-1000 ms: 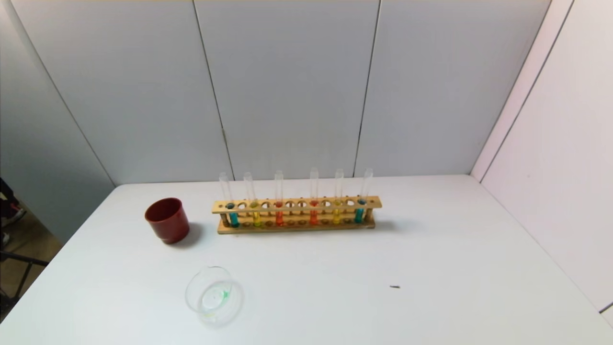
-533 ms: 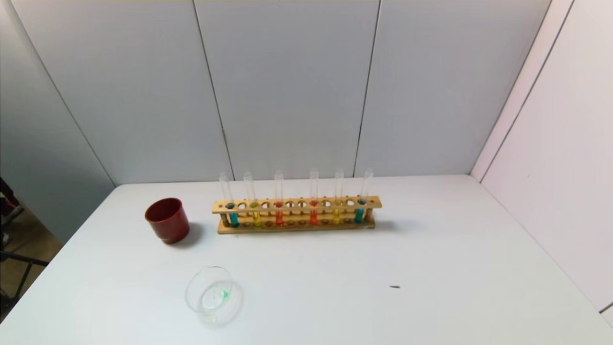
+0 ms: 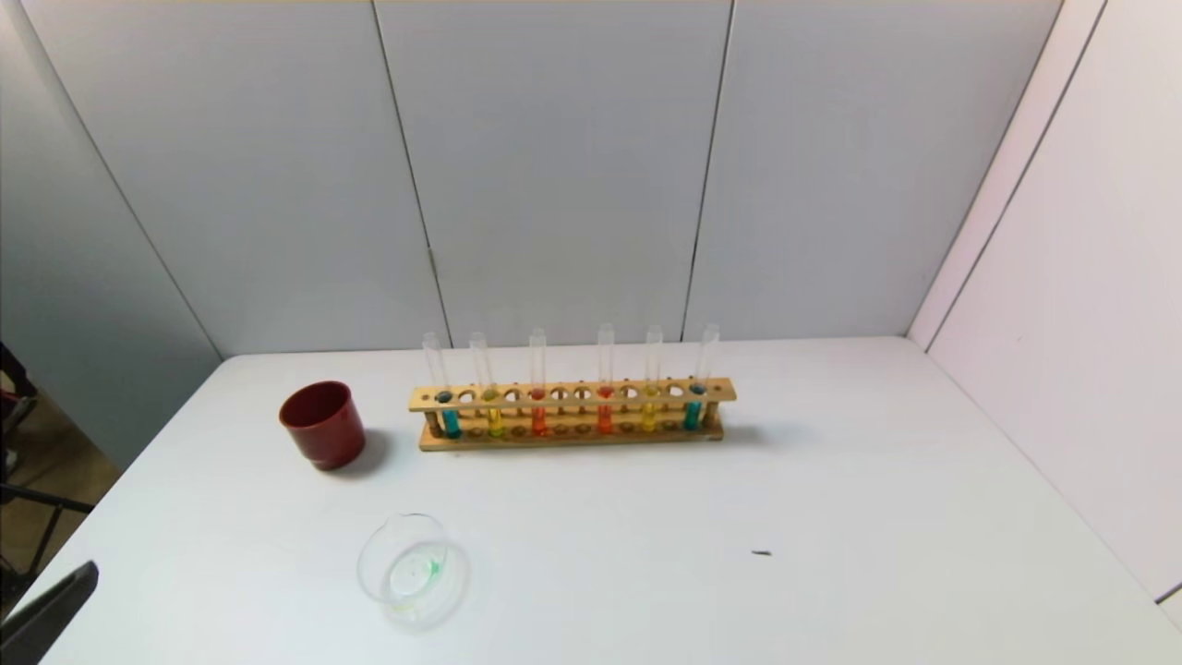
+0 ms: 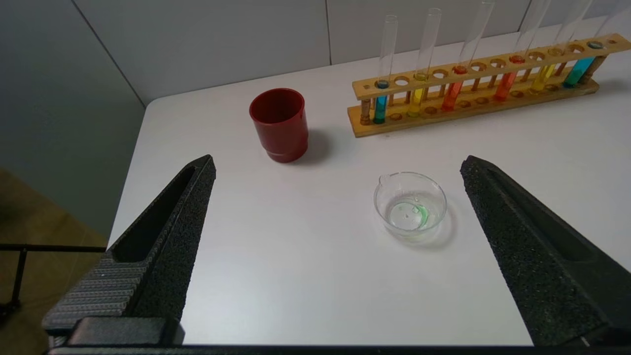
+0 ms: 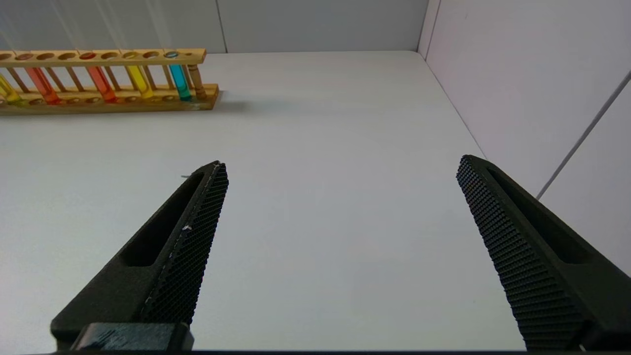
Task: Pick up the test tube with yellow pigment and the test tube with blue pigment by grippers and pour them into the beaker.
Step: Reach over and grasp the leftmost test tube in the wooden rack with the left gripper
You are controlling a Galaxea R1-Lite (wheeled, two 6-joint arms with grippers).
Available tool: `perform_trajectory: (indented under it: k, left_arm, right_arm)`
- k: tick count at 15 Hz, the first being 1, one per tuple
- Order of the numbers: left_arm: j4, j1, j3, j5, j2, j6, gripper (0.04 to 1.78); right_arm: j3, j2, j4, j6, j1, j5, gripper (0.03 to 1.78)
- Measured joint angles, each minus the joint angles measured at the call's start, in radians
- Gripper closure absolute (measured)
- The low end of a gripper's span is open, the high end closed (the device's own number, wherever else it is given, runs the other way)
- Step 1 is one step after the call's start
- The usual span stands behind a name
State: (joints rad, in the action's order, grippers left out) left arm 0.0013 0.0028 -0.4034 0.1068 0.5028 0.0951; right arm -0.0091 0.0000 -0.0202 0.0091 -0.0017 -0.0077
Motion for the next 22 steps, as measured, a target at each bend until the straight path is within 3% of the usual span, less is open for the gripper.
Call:
perform_trajectory:
  k: [6, 11, 19, 22]
  left_arm:
    - [-0.32, -0.03, -0.071, 0.006, 0.403, -0.012, 0.07]
    - [-0.459, -0.12, -0.133, -0.001, 0.688, -0.037, 0.07]
    - [-0.802, -0.186, -0.208, -0.087, 1.114, -0.042, 0.07]
    - [-0.837, -0.19, -0.259, -0.091, 1.237, -0.05, 0.07]
  right_arm:
    - [0.0, 0.0, 0.0, -0.001, 0.0, 0.0, 0.11]
    - [0.0, 0.0, 0.0, 0.0, 0.0, 0.0, 0.11]
    - [0.0, 0.0, 0.0, 0.0, 0.0, 0.0, 0.11]
    - [0.0, 0.0, 0.0, 0.0, 0.0, 0.0, 0.11]
